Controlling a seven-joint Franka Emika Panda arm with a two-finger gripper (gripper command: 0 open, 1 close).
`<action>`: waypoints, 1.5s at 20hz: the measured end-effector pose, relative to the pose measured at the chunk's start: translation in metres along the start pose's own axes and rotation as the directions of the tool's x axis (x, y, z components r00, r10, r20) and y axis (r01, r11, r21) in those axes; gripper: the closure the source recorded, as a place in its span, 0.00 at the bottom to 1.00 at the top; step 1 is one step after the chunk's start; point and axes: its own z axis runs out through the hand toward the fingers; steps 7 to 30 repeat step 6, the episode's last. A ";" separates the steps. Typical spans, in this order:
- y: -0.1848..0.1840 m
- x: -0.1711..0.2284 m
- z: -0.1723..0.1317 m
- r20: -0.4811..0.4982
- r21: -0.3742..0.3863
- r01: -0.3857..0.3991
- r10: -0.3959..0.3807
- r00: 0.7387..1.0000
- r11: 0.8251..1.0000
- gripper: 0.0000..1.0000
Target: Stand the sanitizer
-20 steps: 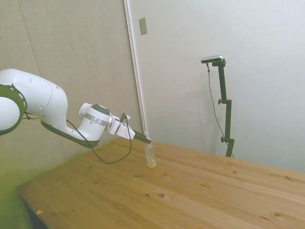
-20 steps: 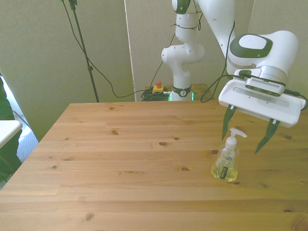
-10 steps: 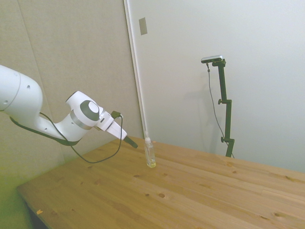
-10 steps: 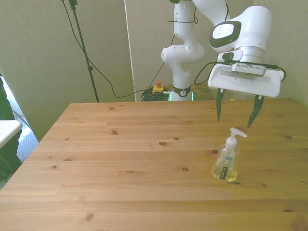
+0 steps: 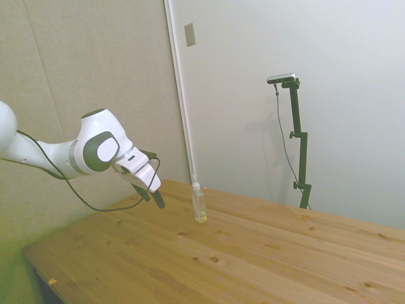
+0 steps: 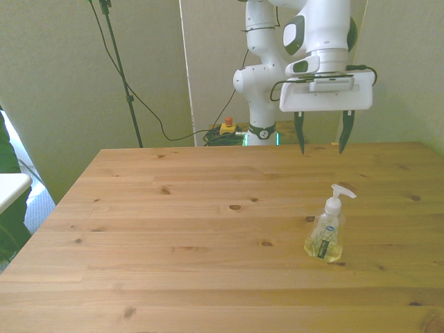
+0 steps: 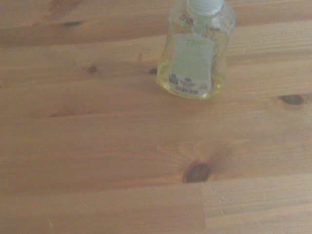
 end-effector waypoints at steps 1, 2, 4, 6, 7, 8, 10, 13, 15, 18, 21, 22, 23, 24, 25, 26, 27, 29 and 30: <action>0.006 0.004 -0.001 0.032 -0.003 0.015 -0.015 0.999 1.000 0.00; 0.011 0.007 0.000 0.065 -0.004 0.032 -0.032 0.997 0.999 0.00; 0.016 0.004 0.004 0.127 -0.009 0.079 -0.078 0.989 0.997 0.00; 0.019 -0.001 0.009 0.186 -0.007 0.121 -0.118 0.975 0.993 0.00; 0.019 -0.001 0.009 0.186 -0.007 0.121 -0.118 0.975 0.993 0.00; 0.019 -0.001 0.009 0.186 -0.007 0.121 -0.118 0.975 0.993 0.00; 0.019 -0.001 0.009 0.186 -0.007 0.121 -0.118 0.975 0.993 0.00; 0.019 -0.001 0.009 0.186 -0.007 0.121 -0.118 0.975 0.993 0.00; 0.019 -0.001 0.009 0.186 -0.007 0.121 -0.118 0.975 0.993 0.00; 0.019 -0.001 0.009 0.186 -0.007 0.121 -0.118 0.975 0.993 0.00; 0.019 -0.001 0.009 0.186 -0.007 0.121 -0.118 0.975 0.993 0.00; 0.019 -0.001 0.009 0.186 -0.007 0.121 -0.118 0.975 0.993 0.00; 0.019 -0.001 0.009 0.186 -0.007 0.121 -0.118 0.975 0.993 0.00; 0.019 -0.001 0.009 0.186 -0.007 0.121 -0.118 0.975 0.993 0.00; 0.019 -0.001 0.009 0.186 -0.007 0.121 -0.118 0.975 0.993 0.00; 0.019 -0.001 0.009 0.186 -0.007 0.121 -0.118 0.975 0.993 0.00; 0.019 -0.001 0.009 0.186 -0.007 0.121 -0.118 0.975 0.993 0.00; 0.019 -0.001 0.009 0.186 -0.007 0.121 -0.118 0.975 0.993 0.00; 0.019 -0.001 0.009 0.186 -0.007 0.121 -0.118 0.975 0.993 0.00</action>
